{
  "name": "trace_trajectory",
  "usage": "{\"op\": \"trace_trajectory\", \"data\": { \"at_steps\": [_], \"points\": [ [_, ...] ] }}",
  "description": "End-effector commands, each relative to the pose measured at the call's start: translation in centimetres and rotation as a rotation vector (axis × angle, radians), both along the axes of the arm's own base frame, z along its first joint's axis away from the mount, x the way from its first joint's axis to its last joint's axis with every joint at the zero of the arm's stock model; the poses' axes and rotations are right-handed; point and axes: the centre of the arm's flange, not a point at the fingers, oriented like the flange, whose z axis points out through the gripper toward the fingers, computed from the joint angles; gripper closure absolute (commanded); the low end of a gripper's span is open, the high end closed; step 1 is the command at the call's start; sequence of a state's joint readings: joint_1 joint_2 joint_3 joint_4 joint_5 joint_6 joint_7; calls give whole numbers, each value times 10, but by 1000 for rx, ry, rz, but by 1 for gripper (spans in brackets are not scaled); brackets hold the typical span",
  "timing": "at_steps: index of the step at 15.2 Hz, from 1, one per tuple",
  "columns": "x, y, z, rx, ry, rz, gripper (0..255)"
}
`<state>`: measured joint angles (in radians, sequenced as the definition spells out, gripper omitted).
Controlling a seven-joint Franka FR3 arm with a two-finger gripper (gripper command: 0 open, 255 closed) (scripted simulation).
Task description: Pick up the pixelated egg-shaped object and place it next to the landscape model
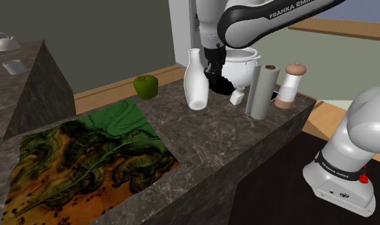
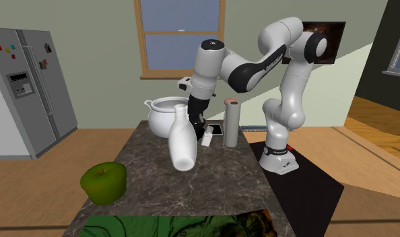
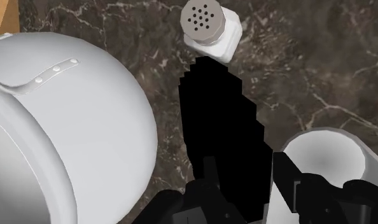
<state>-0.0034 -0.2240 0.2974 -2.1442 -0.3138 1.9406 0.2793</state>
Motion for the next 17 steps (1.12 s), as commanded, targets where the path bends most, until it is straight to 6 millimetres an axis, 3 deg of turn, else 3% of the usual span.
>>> {"op": "trace_trajectory", "data": {
  "at_steps": [1,17],
  "points": [
    [0,1,11,0,-1,0,255],
    [0,1,95,0,-1,0,255]
  ]
}}
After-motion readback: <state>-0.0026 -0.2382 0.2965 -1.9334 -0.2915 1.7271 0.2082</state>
